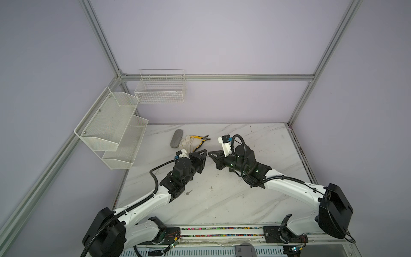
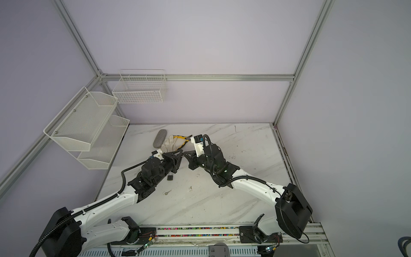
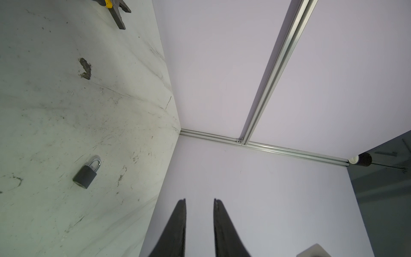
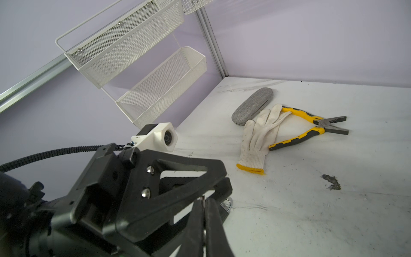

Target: Unlock with the key

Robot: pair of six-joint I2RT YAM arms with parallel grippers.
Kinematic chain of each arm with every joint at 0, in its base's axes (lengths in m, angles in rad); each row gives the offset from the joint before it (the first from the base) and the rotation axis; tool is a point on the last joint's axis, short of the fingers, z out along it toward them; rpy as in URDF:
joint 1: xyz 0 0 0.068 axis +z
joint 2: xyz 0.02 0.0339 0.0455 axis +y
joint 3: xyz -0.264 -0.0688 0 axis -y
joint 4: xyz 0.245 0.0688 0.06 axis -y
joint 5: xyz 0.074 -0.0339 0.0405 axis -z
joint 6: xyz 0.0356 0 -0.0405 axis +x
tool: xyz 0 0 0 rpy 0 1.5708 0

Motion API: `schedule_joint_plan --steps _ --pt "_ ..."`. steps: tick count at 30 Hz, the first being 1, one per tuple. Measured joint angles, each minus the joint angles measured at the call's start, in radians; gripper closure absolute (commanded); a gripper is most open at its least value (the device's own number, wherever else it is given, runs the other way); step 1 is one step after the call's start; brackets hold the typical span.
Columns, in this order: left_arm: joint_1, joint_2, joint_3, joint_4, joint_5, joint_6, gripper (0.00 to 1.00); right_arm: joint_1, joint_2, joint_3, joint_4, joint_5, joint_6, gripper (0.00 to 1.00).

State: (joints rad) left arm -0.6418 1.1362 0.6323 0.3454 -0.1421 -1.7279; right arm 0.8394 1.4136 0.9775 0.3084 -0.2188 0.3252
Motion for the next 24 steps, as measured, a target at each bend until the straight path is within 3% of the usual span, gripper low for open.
schedule_joint_plan --steps 11,16,19,22,24 --pt "0.0 0.0 0.0 -0.021 0.0 0.0 1.0 0.0 0.0 0.0 -0.014 0.017 -0.01 1.0" --pt "0.005 0.0 0.0 -0.02 0.004 0.002 1.0 0.0 0.0 -0.002 -0.024 0.019 -0.014 1.0" --pt "0.006 0.0 0.0 -0.023 0.008 0.012 1.0 0.0 0.0 -0.002 -0.03 0.019 -0.013 0.88" --pt "0.012 0.001 0.0 -0.034 0.013 0.048 1.0 -0.001 -0.001 -0.002 -0.036 0.016 0.002 0.66" --pt "0.023 0.001 0.0 -0.047 0.017 0.09 1.0 -0.006 -0.008 -0.002 -0.04 0.005 0.011 0.61"
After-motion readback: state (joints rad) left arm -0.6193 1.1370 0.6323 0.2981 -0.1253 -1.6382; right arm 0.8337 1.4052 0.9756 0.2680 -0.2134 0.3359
